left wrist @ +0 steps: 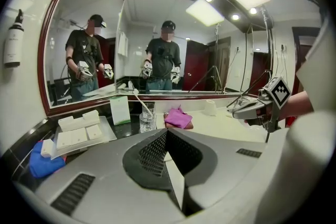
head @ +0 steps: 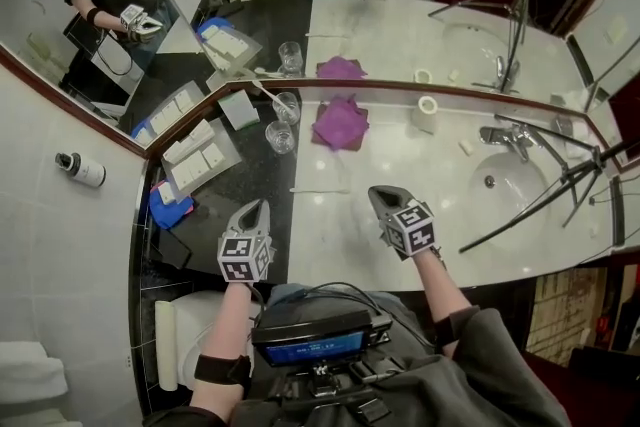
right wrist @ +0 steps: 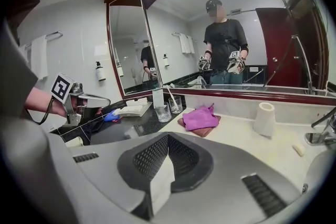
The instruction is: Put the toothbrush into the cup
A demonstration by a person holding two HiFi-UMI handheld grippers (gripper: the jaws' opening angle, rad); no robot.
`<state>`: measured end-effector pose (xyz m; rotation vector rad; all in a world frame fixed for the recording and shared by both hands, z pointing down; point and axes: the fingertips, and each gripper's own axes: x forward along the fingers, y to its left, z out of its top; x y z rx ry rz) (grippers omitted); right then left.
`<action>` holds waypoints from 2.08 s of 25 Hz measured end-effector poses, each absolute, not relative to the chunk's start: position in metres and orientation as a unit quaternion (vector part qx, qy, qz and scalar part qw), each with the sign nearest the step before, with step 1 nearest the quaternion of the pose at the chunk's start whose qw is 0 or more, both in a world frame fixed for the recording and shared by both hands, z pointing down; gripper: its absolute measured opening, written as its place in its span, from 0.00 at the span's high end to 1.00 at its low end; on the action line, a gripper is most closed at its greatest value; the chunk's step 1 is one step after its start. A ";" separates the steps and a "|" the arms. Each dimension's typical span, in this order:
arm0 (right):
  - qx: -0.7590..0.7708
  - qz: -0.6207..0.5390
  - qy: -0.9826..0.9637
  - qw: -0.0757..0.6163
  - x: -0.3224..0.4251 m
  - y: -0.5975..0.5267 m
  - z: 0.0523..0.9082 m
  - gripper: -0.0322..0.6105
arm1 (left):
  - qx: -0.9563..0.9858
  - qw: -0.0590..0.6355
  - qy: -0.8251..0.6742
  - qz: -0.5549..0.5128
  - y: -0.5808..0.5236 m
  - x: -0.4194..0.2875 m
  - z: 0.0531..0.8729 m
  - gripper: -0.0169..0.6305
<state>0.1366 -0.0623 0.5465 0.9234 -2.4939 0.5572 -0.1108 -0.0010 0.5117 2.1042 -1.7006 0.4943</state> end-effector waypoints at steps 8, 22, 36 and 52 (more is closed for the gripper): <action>0.314 0.196 -0.903 0.216 0.111 -0.078 0.550 0.93 | 0.738 0.193 -0.624 0.170 -0.009 -0.128 0.513 0.97; 0.273 0.123 -0.921 0.249 -0.005 -0.190 0.521 0.80 | 0.743 0.186 -0.622 0.161 -0.084 -0.157 0.515 0.97; 0.242 0.085 -0.913 0.317 -0.123 -0.292 0.552 0.64 | 0.737 0.208 -0.624 0.154 -0.147 -0.200 0.540 0.97; 0.203 0.053 -0.895 0.393 -0.181 -0.340 0.606 0.62 | 0.719 0.245 -0.636 0.137 -0.159 -0.229 0.572 0.97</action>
